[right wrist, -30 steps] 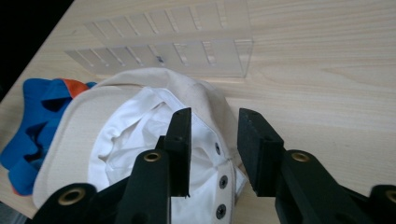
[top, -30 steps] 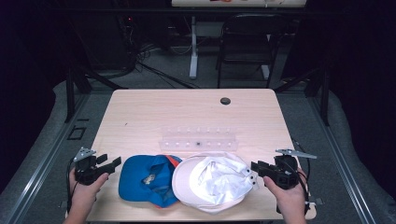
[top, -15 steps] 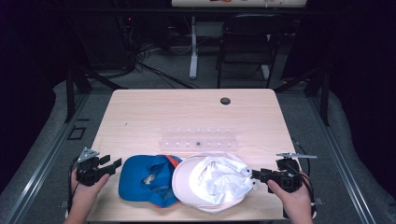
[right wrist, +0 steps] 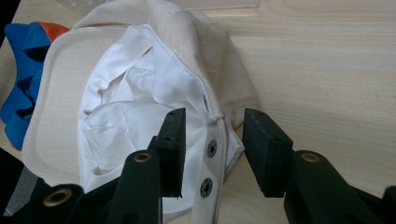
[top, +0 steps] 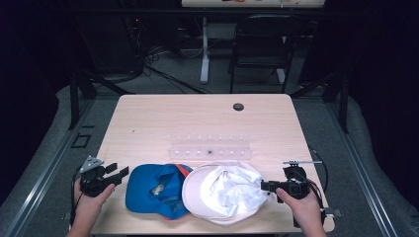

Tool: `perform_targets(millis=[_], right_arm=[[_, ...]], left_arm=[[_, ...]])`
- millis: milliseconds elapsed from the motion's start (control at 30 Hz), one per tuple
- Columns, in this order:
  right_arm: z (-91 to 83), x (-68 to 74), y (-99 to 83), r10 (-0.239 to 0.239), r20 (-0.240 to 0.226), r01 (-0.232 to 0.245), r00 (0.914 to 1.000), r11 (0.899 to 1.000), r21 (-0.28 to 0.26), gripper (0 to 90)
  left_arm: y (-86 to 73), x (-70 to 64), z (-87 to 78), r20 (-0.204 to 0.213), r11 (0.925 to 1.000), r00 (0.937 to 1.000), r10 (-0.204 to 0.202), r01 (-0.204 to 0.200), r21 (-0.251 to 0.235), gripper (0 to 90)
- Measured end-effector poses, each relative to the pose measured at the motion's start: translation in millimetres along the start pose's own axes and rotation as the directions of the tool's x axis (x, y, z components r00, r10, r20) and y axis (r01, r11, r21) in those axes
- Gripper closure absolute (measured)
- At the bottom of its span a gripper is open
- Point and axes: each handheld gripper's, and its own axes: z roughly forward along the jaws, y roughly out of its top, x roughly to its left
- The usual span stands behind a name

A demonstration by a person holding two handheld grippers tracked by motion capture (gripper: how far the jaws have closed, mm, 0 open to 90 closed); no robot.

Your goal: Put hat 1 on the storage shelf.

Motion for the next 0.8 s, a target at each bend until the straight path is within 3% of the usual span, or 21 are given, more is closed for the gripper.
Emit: perform_targets(millis=[267, 433, 467, 533, 800], right_arm=[[14.5, 3.2, 2.1, -0.004, 0.005, 0.003, 1.0000, 1.000, 0.021, 64.2], [15.5, 3.3, 3.4, 0.004, 0.001, -0.004, 1.0000, 1.000, 0.031, 66.3], [15.6, 3.7, 3.7, 0.003, 0.006, -0.004, 1.0000, 0.999, 0.032, 71.8], [16.0, 3.4, 3.8, 0.000, 0.007, -0.001, 1.0000, 0.999, 0.035, 73.7], [15.5, 4.4, 5.9, -0.004, -0.002, 0.004, 1.0000, 0.999, 0.041, 79.5]], left_arm=[[-1.3, -0.7, 0.8, -0.029, 0.9994, 0.9995, 0.014, -0.013, 0.031, 47.4], [-2.5, -1.2, 1.8, -0.035, 0.9998, 0.9993, 0.015, -0.015, 0.010, 49.5], [-2.4, -1.3, 1.4, -0.036, 0.9998, 0.9992, 0.017, -0.016, 0.009, 51.2], [-2.2, -1.4, 0.6, -0.041, 0.9998, 0.9989, 0.021, -0.021, 0.003, 52.0], [-3.0, -1.1, 1.7, -0.046, 0.9998, 0.9988, 0.017, -0.017, 0.009, 53.6]])
